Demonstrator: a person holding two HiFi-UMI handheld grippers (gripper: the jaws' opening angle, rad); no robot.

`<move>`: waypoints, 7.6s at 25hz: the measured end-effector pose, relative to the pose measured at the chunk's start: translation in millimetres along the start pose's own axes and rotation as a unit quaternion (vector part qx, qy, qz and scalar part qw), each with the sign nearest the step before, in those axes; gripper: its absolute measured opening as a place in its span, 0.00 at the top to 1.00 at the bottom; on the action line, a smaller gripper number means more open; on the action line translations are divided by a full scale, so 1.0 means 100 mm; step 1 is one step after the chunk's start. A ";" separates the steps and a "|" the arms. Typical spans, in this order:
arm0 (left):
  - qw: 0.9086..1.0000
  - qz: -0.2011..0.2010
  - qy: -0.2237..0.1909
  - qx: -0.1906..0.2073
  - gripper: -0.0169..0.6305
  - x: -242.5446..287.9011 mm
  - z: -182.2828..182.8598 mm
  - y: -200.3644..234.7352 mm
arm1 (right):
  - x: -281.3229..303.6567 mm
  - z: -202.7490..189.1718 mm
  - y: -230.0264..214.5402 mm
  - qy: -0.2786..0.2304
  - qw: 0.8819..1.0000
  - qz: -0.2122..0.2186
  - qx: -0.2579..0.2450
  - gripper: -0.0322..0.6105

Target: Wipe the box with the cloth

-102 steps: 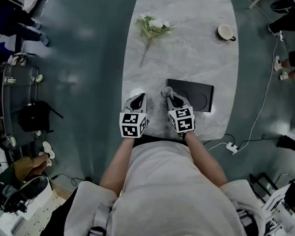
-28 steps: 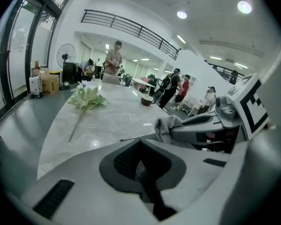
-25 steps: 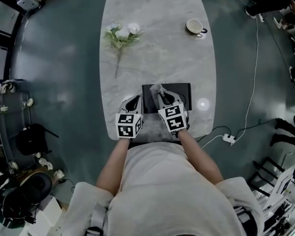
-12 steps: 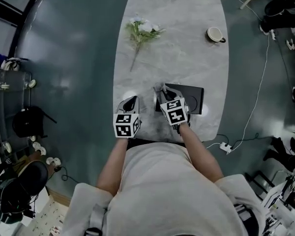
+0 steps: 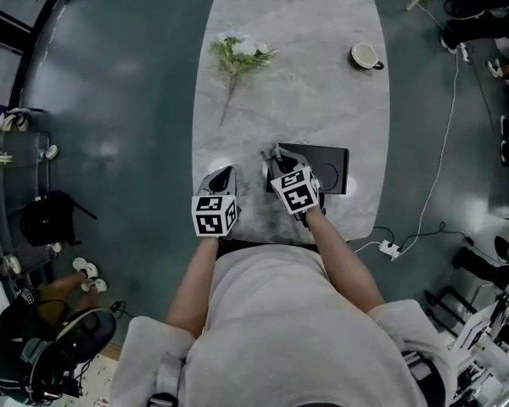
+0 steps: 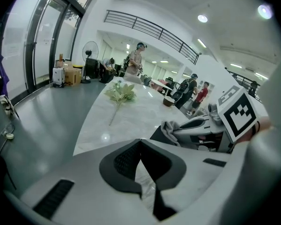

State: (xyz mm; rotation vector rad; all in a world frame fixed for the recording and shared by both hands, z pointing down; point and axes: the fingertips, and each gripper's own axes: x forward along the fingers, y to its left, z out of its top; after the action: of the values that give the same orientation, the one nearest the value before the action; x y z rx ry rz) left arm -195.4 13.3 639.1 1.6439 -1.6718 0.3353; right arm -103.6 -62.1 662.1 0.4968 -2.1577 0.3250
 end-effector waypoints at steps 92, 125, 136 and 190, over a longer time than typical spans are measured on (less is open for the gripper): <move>0.999 -0.007 0.027 -0.019 0.94 0.17 0.02 -0.08 | 0.09 0.20 -0.21 0.003 1.000 -0.003 0.001 0.88; 0.986 -0.115 0.076 0.098 0.94 0.94 0.37 -1.36 | -0.54 -0.63 -1.51 0.026 0.982 -0.129 0.137 0.88; 0.984 -0.126 0.068 0.107 0.94 0.84 0.38 -1.47 | -0.66 -0.82 -1.66 0.048 0.975 -0.163 0.141 0.88; 0.948 -0.061 -0.268 0.163 0.94 -1.86 0.57 -3.07 | -4.24 -0.58 -0.37 -0.437 0.876 -0.182 0.088 0.88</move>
State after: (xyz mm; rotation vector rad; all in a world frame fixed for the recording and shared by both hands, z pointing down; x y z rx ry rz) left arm 54.3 71.7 380.9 2.2222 -1.9672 0.1064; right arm 182.7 27.1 354.6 1.3392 -2.8199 0.0753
